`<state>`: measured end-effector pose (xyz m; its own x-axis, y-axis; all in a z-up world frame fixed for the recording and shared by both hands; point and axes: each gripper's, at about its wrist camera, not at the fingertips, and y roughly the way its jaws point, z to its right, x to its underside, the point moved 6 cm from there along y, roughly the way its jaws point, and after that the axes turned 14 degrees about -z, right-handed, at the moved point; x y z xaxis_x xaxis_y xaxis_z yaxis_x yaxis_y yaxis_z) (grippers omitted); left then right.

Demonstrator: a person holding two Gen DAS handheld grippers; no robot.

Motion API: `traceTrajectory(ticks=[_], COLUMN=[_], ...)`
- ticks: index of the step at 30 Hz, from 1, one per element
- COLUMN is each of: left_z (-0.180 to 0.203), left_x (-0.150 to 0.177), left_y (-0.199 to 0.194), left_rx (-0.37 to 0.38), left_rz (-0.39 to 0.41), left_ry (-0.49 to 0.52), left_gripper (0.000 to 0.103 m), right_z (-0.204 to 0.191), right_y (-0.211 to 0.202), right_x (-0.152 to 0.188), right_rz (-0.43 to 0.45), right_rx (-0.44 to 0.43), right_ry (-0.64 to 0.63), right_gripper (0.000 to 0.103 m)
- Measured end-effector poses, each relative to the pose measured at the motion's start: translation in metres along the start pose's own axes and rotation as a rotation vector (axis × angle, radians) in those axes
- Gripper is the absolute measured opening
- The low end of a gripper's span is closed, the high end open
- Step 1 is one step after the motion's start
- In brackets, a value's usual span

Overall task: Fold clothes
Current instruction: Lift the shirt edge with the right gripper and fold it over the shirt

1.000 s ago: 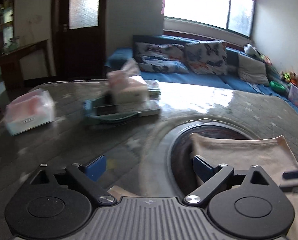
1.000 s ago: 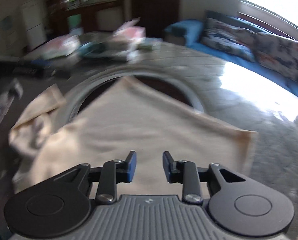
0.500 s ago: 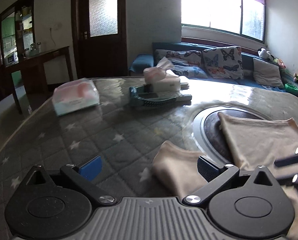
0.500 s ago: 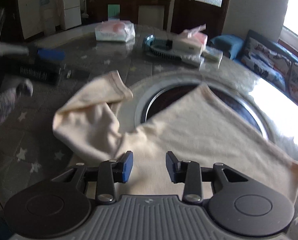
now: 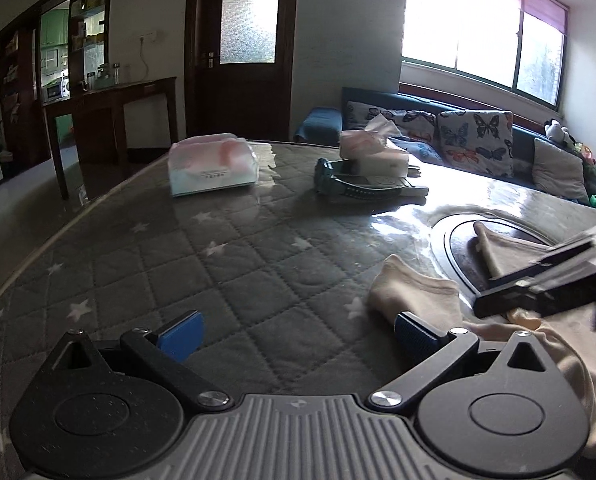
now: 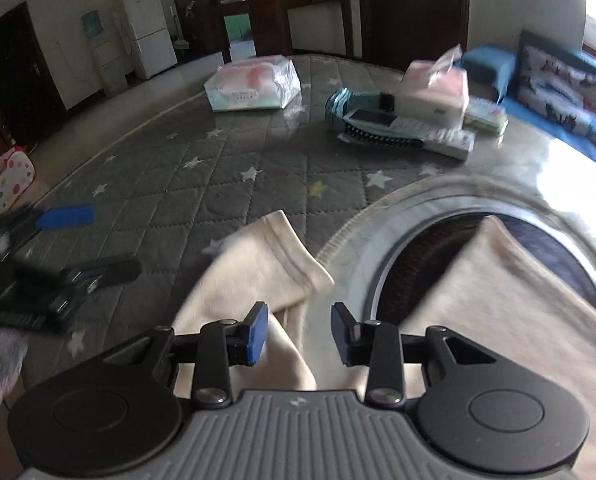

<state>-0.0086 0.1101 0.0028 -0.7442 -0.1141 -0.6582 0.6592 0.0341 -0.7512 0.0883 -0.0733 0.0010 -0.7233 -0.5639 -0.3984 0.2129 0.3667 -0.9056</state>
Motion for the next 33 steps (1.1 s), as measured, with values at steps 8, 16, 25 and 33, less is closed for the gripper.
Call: traceTrajectory(ticks=[8, 16, 25, 33], left_z=[-0.009, -0.011, -0.007, -0.008], left_x=[0.003, 0.010, 0.017, 0.018], left_y=[-0.006, -0.007, -0.012, -0.012], left_rx=[-0.001, 0.020, 0.045, 0.036], left_rz=[0.009, 0.008, 0.013, 0.000], left_ry=[-0.003, -0.007, 0.015, 0.006], left_gripper=[0.103, 0.103, 0.103, 0.103], right_z=[0.004, -0.013, -0.080, -0.117], right_y=[0.025, 0.004, -0.019, -0.015], right_x=[-0.015, -0.036, -0.082, -0.095], right_rz=[-0.017, 0.039, 0.128, 0.142], right_rx=[0.024, 0.015, -0.071, -0.176], right_ry=[0.065, 0.030, -0.107, -0.162], right_gripper=[0.029, 0.004, 0.004, 0.010])
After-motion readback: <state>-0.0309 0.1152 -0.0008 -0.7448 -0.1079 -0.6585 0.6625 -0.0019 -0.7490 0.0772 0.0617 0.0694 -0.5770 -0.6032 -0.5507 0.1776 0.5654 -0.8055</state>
